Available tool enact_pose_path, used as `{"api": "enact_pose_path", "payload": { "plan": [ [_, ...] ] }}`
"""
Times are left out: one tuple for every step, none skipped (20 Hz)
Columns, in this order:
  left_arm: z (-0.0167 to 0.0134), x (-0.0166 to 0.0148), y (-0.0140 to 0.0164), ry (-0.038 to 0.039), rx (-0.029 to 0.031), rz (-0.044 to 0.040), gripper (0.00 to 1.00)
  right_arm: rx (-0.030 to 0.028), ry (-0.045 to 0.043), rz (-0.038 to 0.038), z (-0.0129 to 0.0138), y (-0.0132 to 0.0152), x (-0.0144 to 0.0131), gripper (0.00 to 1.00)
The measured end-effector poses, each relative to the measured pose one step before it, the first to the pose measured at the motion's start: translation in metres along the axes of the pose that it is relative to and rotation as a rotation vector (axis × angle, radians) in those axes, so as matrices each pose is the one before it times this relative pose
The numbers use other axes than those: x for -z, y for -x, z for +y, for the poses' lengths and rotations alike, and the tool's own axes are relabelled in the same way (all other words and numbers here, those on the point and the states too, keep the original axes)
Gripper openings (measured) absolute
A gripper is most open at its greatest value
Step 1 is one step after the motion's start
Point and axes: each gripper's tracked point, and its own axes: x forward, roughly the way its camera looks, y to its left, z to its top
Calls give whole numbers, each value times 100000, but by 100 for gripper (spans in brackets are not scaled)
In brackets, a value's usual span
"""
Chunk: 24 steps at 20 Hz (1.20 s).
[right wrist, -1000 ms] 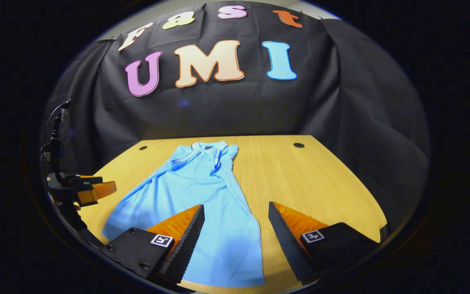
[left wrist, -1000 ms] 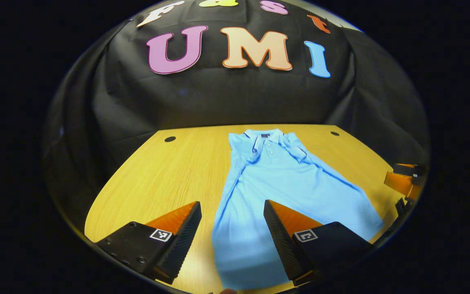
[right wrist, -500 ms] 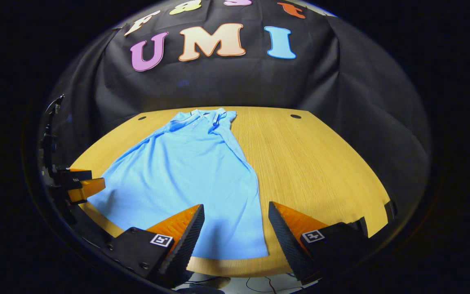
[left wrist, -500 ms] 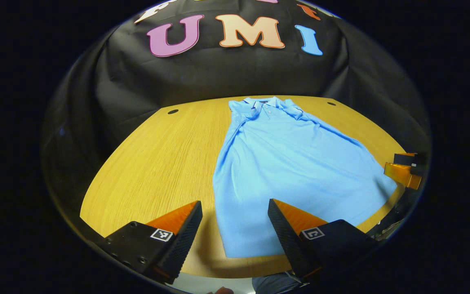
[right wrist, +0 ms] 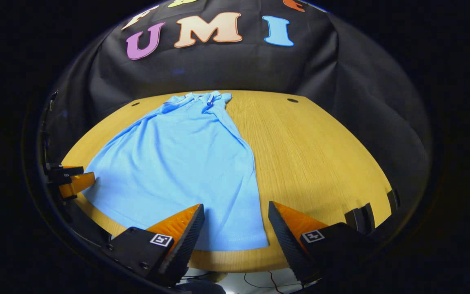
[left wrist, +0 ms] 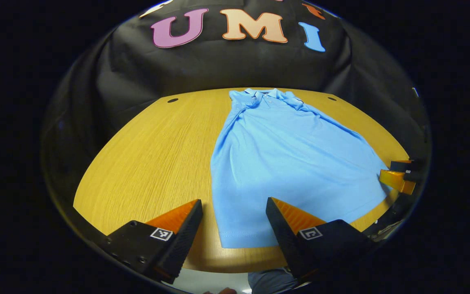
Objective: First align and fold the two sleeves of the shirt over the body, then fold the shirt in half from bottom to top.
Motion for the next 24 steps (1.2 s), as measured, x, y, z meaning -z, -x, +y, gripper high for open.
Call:
{"api": "enact_pose_path", "payload": {
  "plan": [
    [-184, 115, -66, 738, 931, -125, 95, -369, -1241, 586, 187, -163, 163, 99],
    [-181, -36, 34, 879, 992, -1654, 95, -998, -1510, 1391, 178, 63, 84, 99],
    [-396, -135, -36, -627, 794, -1029, 93, 27, -57, -1093, -39, -106, -210, 96],
    [-738, 206, -87, -1134, 2134, -642, 84, -170, 921, 1265, 110, -264, 239, 99],
    [-638, -109, 29, -1113, 1005, -499, 80, -980, -363, -850, 276, 253, -149, 99],
    [-277, 128, -99, -171, 124, -150, 55, -1046, 431, 785, 477, -29, 275, 95],
    [-432, -93, -137, 876, 64, -391, 47, -1138, 427, -858, 373, -12, -203, 77],
    [-352, 20, -81, 1671, 6, 266, 30, -2322, 511, 515, 696, -185, 147, 60],
    [-173, 51, -54, 2445, -53, 225, 21, -3087, 69, 18, 732, 177, 24, 43],
    [-77, -80, 70, 2209, -159, -37, 9, -1261, -256, 719, 543, -58, 135, 26],
    [-72, 79, -16, 1416, 35, 607, 4, 325, -594, -860, -79, 111, -78, 8],
    [-123, 5, 0, 659, 305, 925, 0, -760, -17, 1256, 9, -118, 47, 6],
    [-15, -14, 5, 287, 265, 1622, 0, -1053, -924, -54, -43, 259, -108, 6],
    [19, 49, -118, -52, 68, 1807, 0, -1013, -1091, 1606, 132, -413, 65, 3],
    [37, -41, 8, -136, -54, 1610, 0, -827, -760, 663, -131, 131, -108, 2],
    [65, -170, -93, 592, 37, 1182, 0, -977, -1052, 1010, 54, -40, -136, 3],
    [-7, -123, 45, 1184, 137, 1391, 0, 74, 127, 1482, -65, -84, 102, 2],
    [19, -14, -131, 1890, 272, 1381, 0, 433, 312, 205, -199, 100, -381, 3],
    [1, -162, -36, 2072, 522, 1114, 0, -857, -652, -769, 284, 169, -625, 2],
    [40, -373, 139, 1230, 394, 69, 0, -939, -985, -1250, 337, 239, -811, 3],
    [-56, -586, 97, 400, 962, -395, 0, -1240, -854, -1139, 540, 242, -758, 3],
    [61, -550, 123, -247, 381, -691, 0, -1069, -383, -911, 492, 177, -812, 3],
    [-17, -578, -5, -520, 720, -441, 0, -775, -26, -1223, 348, 177, -738, 2],
    [60, -650, 83, -432, 245, -593, 0, -650, 156, -1448, 353, -36, -1082, 2]
  ]
}}
